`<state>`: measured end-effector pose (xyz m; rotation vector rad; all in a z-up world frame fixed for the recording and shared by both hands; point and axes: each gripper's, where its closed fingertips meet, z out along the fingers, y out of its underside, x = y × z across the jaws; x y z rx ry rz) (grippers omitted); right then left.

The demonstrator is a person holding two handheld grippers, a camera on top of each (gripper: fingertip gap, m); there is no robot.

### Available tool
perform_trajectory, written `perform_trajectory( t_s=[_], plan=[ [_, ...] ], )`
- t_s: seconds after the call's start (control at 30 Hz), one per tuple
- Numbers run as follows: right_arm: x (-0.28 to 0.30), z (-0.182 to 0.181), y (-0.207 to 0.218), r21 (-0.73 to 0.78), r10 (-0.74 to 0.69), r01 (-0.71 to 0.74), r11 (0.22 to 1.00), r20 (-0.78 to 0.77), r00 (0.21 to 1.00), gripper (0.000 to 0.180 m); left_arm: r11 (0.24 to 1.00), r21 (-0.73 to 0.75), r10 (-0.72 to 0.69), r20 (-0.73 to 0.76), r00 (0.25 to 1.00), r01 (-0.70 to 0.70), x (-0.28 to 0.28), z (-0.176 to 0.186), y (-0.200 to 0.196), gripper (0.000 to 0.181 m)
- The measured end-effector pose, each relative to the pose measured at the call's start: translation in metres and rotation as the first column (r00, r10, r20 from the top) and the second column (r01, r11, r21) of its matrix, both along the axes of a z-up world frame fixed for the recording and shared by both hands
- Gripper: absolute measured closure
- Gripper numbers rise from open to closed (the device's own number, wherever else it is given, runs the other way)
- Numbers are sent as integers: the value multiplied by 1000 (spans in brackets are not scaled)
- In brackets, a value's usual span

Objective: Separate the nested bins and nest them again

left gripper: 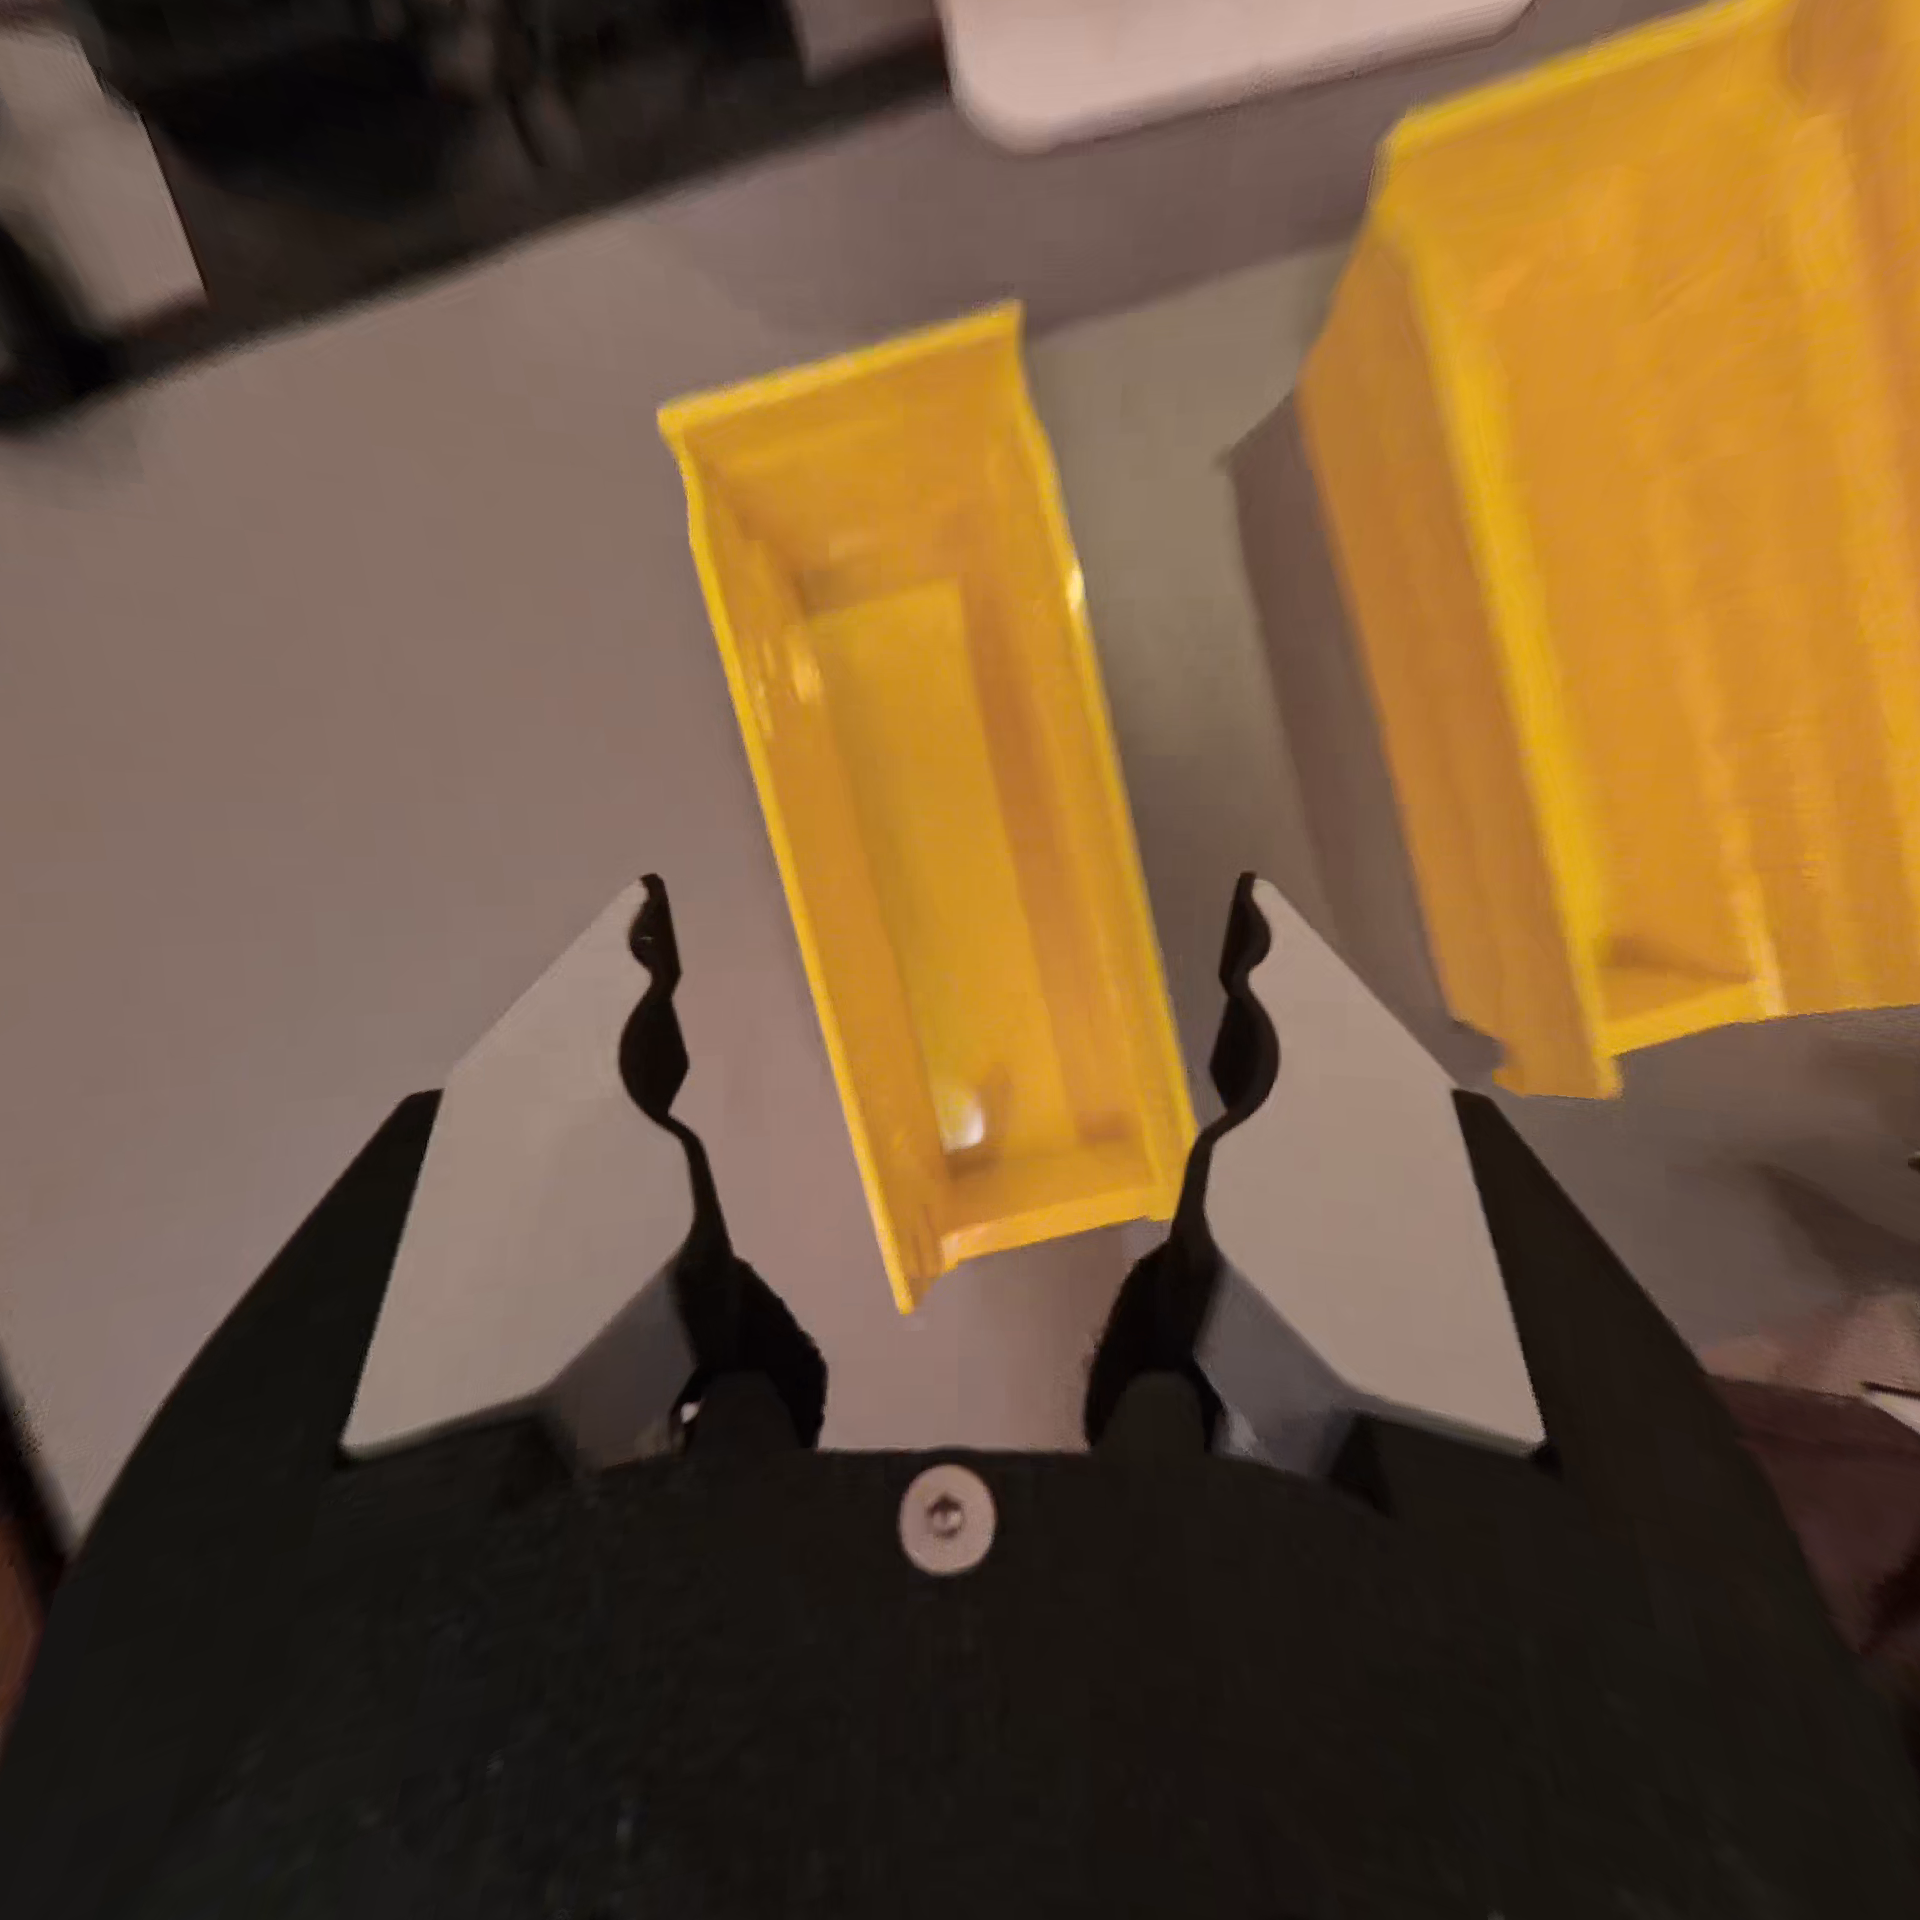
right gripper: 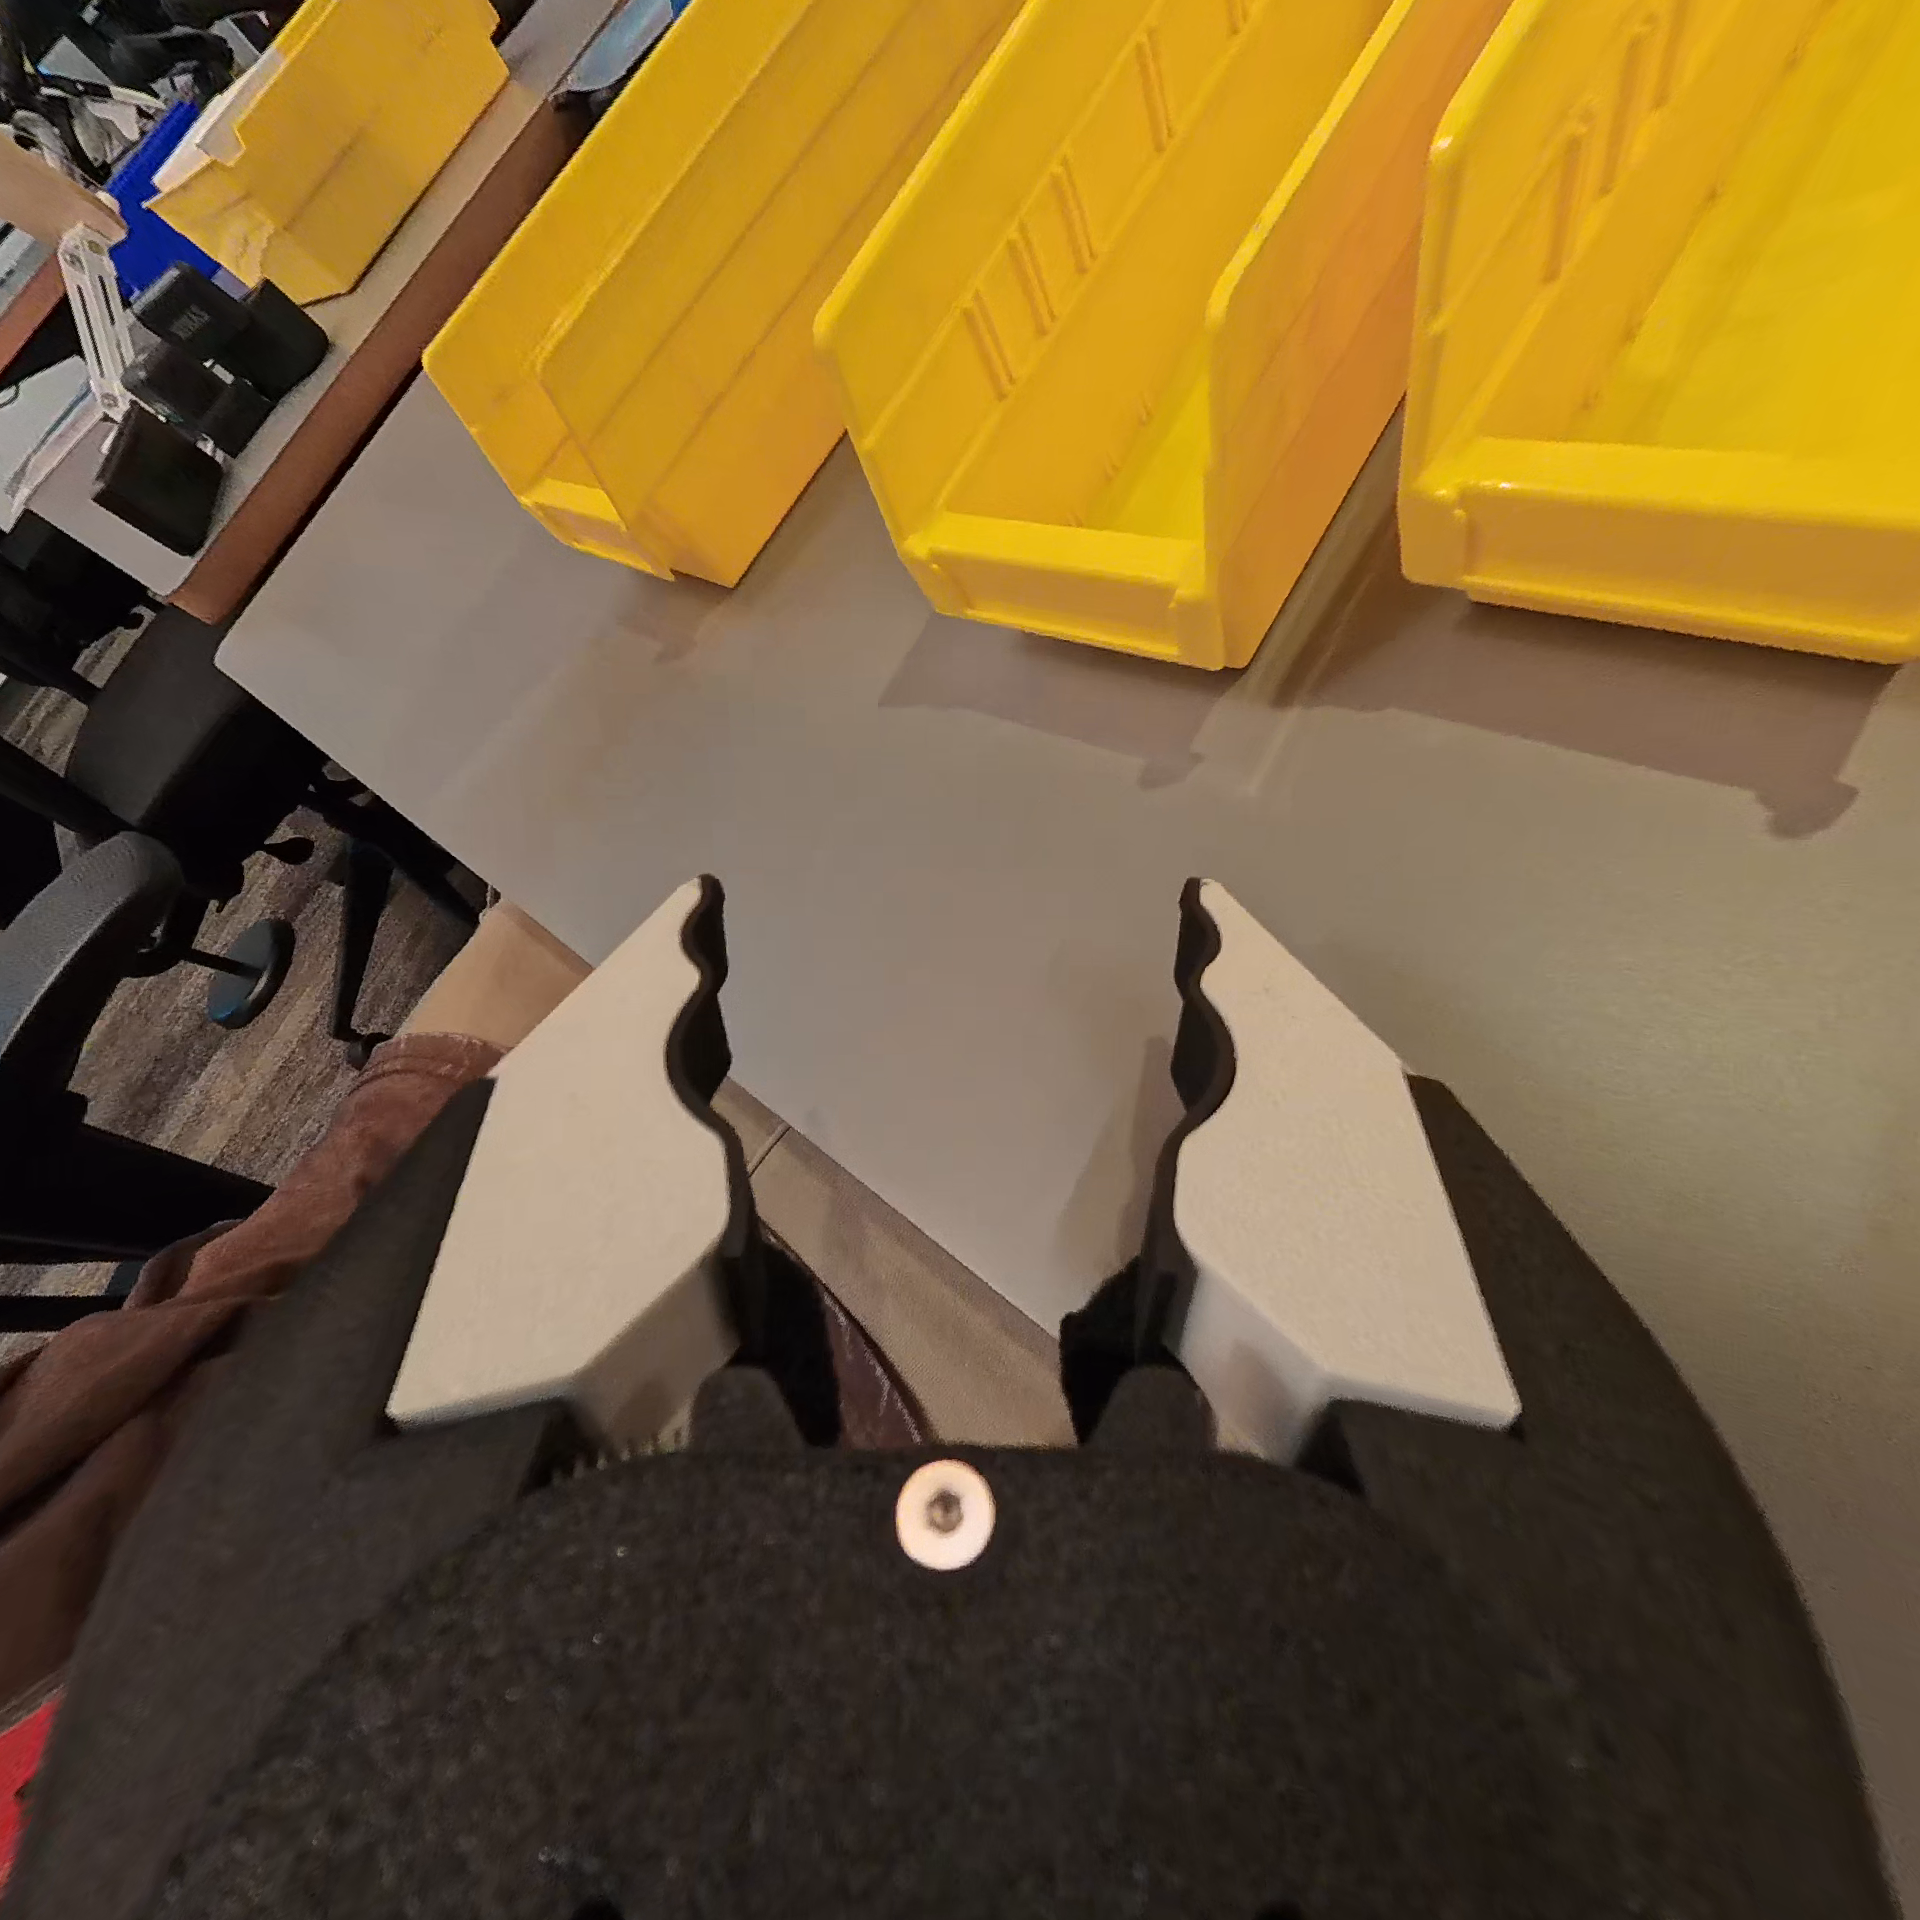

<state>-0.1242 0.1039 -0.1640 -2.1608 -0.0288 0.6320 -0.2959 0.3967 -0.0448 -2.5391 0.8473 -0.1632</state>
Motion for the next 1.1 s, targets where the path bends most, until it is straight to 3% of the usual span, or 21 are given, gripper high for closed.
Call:
perform_trajectory(
  t_s=[0.1, 0.23, 0.37, 0.47, 0.53, 0.6, 0.67, 0.8, 0.87, 0.93, 0.97, 1.03, 1.1],
  plan=[
    [4, 3, 2, 16, -14, 14, 1000, 13, 1000, 93, 983, 180, -74, 191, 979, 39, -6, 27, -41, 85],
    [12, 4, 4, 42, -44, 41, 998, 61, 997, 95, 951, 309, -87, 230, 969, 12, -48, -9, -113, 83],
    [17, 8, 7, 71, -65, 57, 996, 119, 991, 96, 888, 458, -167, 431, 887, -55, -58, -39, -174, 84],
    [18, 11, 12, 91, -79, 66, 994, 150, 986, 96, 889, 456, -216, 513, 831, -51, -57, -50, -202, 74],
    [19, 16, 17, 121, -96, 76, 990, 165, 982, 96, 856, 512, -261, 538, 802, -65, -55, -37, -203, 77],
    [23, 22, 21, 157, -131, 100, 983, 201, 971, 96, 769, 633, -284, 463, 839, -89, -60, -32, -193, 81],
    [27, 28, 23, 195, -163, 119, 974, 232, 959, 96, 740, 669, -299, 418, 858, -67, -60, -36, -187, 85],
    [30, 34, 18, 223, -192, 137, 965, 249, 949, 96, 832, 547, -238, 502, 831, -91, -59, -55, -178, 76],
    [30, 34, 11, 225, -199, 142, 964, 256, 946, 96, 853, 504, -187, 537, 823, -135, -65, -56, -170, 82],
    [29, 32, 3, 222, -196, 138, 965, 267, 943, 100, 823, 538, -136, 497, 857, -182, -79, -56, -155, 85],
    [29, 31, -1, 220, -195, 136, 966, 273, 942, 101, 812, 556, -120, 457, 881, -178, -85, -59, -150, 100],
    [32, 30, -6, 214, -203, 144, 966, 285, 937, 102, 811, 566, -120, 408, 905, -147, -89, -70, -142, 100],
    [34, 30, -8, 216, -212, 152, 965, 288, 934, 102, 857, 506, -136, 404, 905, -97, -84, -86, -140, 96]
  ],
)
